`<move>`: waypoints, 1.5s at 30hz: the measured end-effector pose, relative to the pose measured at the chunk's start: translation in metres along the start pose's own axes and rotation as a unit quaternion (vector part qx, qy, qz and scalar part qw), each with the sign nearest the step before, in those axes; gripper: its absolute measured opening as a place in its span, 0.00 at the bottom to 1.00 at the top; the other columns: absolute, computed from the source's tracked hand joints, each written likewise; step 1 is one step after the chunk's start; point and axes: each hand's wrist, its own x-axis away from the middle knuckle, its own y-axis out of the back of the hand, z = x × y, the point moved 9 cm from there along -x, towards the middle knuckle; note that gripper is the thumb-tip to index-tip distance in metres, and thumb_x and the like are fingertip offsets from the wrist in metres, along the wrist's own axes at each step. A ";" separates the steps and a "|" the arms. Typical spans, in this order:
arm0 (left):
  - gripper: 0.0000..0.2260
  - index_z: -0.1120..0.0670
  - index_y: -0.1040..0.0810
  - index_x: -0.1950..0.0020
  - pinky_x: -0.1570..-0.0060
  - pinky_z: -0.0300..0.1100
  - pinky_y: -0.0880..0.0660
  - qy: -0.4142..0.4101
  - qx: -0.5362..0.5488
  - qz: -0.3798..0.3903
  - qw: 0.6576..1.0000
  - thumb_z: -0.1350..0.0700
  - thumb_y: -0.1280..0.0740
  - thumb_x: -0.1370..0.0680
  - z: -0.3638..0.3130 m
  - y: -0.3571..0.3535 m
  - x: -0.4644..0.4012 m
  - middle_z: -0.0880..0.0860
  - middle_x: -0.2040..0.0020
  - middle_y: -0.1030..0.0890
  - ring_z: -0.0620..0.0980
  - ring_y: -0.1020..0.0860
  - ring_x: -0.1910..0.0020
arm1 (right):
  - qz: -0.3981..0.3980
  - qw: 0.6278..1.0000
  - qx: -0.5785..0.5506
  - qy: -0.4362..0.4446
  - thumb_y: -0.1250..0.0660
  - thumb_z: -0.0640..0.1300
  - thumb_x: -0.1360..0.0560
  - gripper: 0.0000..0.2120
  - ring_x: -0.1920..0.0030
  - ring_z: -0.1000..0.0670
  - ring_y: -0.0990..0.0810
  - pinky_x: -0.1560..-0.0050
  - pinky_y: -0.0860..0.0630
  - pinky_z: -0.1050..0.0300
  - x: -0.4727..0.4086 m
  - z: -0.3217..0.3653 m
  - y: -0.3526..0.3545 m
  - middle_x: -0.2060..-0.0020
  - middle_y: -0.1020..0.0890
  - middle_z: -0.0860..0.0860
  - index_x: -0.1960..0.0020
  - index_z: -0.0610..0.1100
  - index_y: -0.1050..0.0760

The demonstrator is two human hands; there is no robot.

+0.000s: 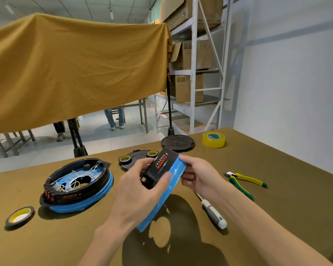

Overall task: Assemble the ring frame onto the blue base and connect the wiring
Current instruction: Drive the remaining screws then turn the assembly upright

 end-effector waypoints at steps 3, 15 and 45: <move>0.40 0.39 0.37 0.30 0.54 0.28 0.23 0.037 -0.080 0.035 0.996 0.36 0.21 0.36 0.005 -0.001 0.002 0.35 0.43 0.27 0.36 0.23 0.45 | -0.026 0.998 0.045 0.029 0.34 0.47 0.18 0.09 0.73 0.55 0.30 0.73 0.33 0.62 -0.001 0.016 -0.021 0.70 0.27 0.47 0.51 0.41 0.24; 0.10 0.61 0.21 0.54 0.67 0.44 0.26 0.408 0.234 0.061 0.880 0.54 0.29 0.28 0.115 0.011 0.022 0.57 0.66 0.19 0.55 0.22 0.69 | 0.008 0.979 0.168 0.118 0.49 0.30 0.19 0.17 0.75 0.53 0.32 0.75 0.32 0.60 0.002 0.026 -0.027 0.72 0.24 0.49 0.39 0.39 0.24; 0.34 0.66 0.21 0.39 0.53 0.48 0.16 0.527 0.297 0.226 0.763 0.39 0.23 0.30 0.170 -0.050 0.089 0.62 0.51 0.13 0.56 0.13 0.51 | 0.065 0.914 0.349 0.198 0.24 0.40 0.25 0.07 0.67 0.50 0.17 0.62 0.19 0.55 -0.016 -0.022 -0.019 0.67 0.15 0.48 0.56 0.37 0.20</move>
